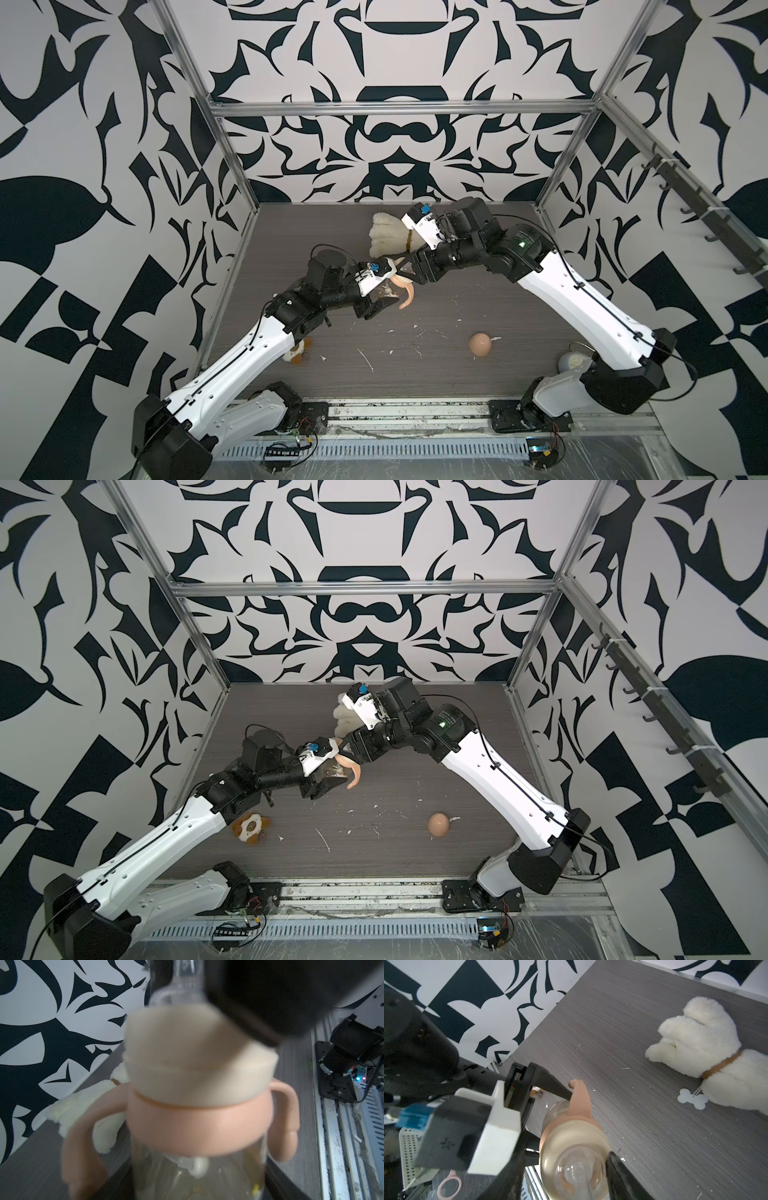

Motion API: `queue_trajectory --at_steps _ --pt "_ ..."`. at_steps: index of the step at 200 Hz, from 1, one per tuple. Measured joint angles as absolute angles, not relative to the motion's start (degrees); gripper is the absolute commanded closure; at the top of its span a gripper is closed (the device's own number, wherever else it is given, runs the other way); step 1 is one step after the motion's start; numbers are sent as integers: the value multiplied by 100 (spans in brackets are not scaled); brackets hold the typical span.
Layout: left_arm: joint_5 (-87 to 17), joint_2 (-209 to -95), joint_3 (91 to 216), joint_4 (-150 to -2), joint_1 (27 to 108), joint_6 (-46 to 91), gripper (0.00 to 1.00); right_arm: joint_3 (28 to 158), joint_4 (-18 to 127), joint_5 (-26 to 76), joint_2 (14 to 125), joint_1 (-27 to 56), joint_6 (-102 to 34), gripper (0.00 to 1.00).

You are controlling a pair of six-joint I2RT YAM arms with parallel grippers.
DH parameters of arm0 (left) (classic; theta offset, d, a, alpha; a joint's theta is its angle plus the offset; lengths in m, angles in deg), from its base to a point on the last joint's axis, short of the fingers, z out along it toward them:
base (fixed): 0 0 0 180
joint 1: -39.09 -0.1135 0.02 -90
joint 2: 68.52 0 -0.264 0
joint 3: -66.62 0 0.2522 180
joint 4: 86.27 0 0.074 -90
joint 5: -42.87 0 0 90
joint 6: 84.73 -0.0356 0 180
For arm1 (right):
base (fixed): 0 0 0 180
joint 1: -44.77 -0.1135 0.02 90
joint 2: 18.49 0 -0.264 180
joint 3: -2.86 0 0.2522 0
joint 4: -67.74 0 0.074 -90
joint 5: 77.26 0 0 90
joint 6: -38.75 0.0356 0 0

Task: Assemble the baby bottles
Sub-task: Screw the nipple onto the baby bottle.

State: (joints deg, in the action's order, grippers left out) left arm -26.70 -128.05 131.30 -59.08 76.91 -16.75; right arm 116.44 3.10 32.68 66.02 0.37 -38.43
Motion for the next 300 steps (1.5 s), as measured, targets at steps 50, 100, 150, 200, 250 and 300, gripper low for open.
queue_trajectory --at_steps 50,100,150,200,250,300 --pt "-2333 -12715 13130 -6128 7697 -1618 100 12131 -594 3113 6517 -29 -4882 21" --pt "-1916 -12684 13145 -5932 7697 -1638 100 12190 -1032 3498 6241 -33 -6490 19" --pt "-1743 -12658 13150 -5704 7697 -1688 100 12964 -1569 3546 6928 -33 -7511 19" --pt "-1706 -12573 13196 -5643 7697 -1721 100 13383 -1884 3747 7448 -33 -7931 24" --pt "-1706 -12542 13255 -5593 7697 -1727 100 13493 -2061 3963 7535 -33 -8136 45" --pt "-1697 -12521 13285 -5578 7704 -1749 100 13722 -2251 4077 7621 -22 -8033 69"
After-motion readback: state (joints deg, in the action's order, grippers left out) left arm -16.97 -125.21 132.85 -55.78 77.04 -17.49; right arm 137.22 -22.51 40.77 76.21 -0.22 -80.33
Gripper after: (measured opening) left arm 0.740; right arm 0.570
